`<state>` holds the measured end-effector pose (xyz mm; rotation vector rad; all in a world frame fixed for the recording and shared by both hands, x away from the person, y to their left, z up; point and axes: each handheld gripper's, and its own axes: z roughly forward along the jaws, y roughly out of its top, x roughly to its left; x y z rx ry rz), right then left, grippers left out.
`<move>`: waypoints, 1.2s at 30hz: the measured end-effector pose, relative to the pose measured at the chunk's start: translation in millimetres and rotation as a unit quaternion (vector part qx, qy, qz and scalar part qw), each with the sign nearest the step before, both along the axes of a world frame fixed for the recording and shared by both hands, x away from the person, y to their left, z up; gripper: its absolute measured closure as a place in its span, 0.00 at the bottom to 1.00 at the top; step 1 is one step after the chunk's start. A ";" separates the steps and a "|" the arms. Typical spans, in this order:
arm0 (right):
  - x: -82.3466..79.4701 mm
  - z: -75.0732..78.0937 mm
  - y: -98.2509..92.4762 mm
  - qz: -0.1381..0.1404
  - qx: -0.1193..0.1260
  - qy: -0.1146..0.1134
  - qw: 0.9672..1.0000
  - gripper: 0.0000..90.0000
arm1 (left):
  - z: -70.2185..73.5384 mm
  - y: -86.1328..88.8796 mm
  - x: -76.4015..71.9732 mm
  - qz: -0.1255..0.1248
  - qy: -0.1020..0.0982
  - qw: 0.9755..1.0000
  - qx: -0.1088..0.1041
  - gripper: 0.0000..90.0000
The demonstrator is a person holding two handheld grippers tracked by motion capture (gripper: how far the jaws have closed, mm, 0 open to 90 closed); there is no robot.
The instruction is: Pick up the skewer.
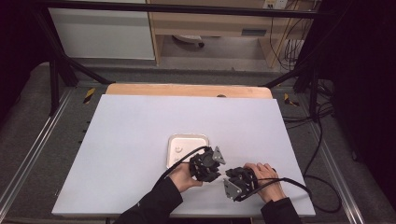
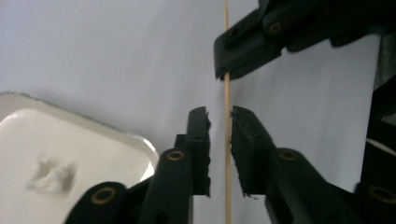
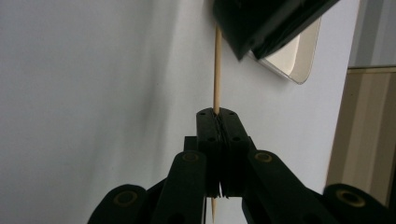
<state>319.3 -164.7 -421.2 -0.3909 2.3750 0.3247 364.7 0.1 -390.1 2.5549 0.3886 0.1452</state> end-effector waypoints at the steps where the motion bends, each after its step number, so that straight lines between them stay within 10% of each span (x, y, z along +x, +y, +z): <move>1: 0.4 0.2 0.0 0.000 -0.003 -0.002 1.000 0.99 | 0.0 0.0 0.0 0.000 0.000 1.000 0.000 0.81; 11: 2.8 1.8 0.7 -0.009 -0.013 -0.003 1.000 0.99 | -7.0 12.7 2.1 0.000 0.014 0.999 0.042 0.77; 20: 2.8 1.2 2.4 -0.015 -0.017 0.004 1.000 0.99 | -9.8 9.1 -0.5 -0.011 0.020 0.999 0.044 0.96; 36: 3.2 2.3 1.9 -0.020 -0.015 0.005 1.000 0.98 | -10.5 7.3 -5.3 -0.009 0.008 0.999 0.042 0.99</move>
